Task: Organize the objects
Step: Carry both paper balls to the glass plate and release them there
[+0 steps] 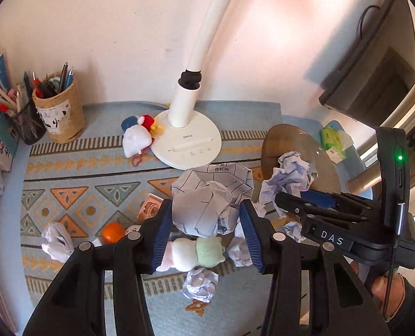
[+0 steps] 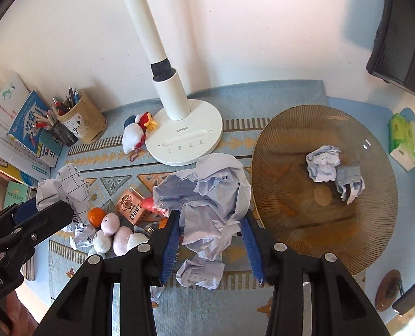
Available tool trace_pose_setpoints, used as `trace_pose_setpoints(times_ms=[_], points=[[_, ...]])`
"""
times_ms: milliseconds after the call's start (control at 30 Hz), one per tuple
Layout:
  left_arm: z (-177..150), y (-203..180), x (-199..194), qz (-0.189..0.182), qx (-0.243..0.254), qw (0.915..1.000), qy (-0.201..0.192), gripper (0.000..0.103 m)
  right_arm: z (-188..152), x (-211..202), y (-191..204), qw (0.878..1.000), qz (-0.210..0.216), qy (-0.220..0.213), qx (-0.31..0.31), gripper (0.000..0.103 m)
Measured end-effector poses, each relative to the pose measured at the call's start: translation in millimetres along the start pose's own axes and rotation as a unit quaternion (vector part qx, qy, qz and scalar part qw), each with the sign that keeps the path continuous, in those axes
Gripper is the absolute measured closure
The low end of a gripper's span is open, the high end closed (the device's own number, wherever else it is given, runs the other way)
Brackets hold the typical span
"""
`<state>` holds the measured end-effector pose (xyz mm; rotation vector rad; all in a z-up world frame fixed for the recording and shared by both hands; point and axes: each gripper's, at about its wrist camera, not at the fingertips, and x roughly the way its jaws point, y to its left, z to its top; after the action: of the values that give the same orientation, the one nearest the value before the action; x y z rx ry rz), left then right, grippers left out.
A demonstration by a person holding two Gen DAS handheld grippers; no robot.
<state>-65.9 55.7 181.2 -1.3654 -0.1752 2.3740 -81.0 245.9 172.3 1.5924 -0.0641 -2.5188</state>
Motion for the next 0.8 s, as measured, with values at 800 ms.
trace_pose_setpoints(times_ms=[800], points=[[54.2,-168.5,45.8,-0.032,0.102,0.9941,-0.022,0.02,9.7,-67.6,-193.0,0.98,-0.058,-0.062,0.18,0.028]])
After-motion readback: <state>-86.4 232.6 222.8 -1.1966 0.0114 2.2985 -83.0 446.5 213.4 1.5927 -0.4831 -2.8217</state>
